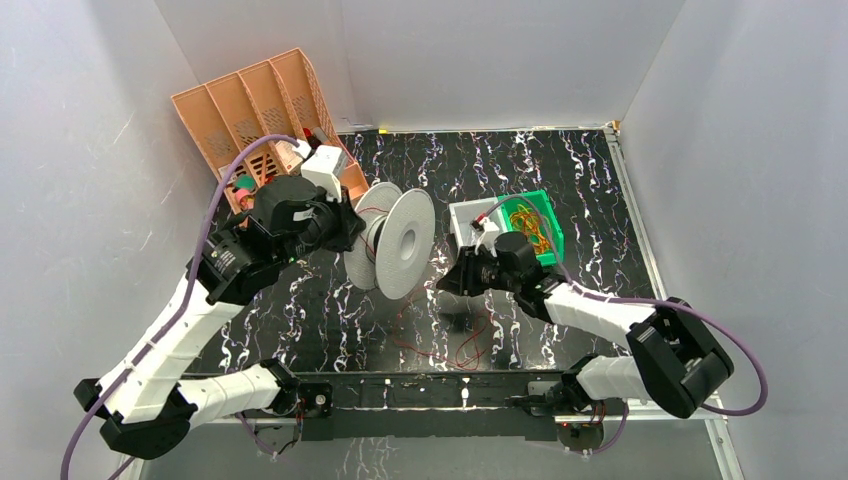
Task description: Wrap the cables
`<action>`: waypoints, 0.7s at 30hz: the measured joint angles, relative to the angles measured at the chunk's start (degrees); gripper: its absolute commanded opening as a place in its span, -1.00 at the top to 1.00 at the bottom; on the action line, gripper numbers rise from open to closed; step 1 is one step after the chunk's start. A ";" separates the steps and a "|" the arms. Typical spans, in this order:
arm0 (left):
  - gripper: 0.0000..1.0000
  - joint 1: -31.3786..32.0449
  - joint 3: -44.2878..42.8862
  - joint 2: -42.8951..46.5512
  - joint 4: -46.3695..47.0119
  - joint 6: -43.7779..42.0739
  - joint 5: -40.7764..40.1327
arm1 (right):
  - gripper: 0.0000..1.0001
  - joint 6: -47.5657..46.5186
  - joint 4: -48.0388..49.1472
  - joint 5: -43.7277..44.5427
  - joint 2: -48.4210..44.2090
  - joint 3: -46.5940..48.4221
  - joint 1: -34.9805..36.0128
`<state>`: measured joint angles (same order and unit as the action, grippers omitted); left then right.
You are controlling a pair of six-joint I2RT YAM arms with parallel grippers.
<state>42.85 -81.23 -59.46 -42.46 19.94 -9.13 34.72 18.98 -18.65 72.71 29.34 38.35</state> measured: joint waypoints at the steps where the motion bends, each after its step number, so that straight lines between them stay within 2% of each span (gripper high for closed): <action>1: 1.00 0.00 -0.13 0.07 0.09 0.48 -0.24 | 0.17 0.15 1.03 -0.15 0.28 -0.42 0.68; 5: 1.00 0.00 -0.48 0.35 0.48 1.88 -0.55 | 0.04 0.94 5.51 0.00 1.51 -1.11 2.91; 11: 1.00 0.00 -1.90 0.35 0.48 2.89 -0.57 | -0.03 0.87 10.27 2.54 1.66 -1.11 3.96; 15: 1.00 0.00 -3.19 0.37 0.42 3.10 -1.27 | -0.12 -0.72 9.64 4.96 0.02 -1.11 4.07; 21: 1.00 0.00 -4.02 1.44 0.42 3.23 -4.70 | -0.28 -4.37 5.27 8.96 -9.05 -1.11 4.07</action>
<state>42.85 -85.25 -58.02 -42.04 23.18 -13.82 30.35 24.25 -9.69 63.66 28.23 42.41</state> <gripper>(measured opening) 0.040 0.597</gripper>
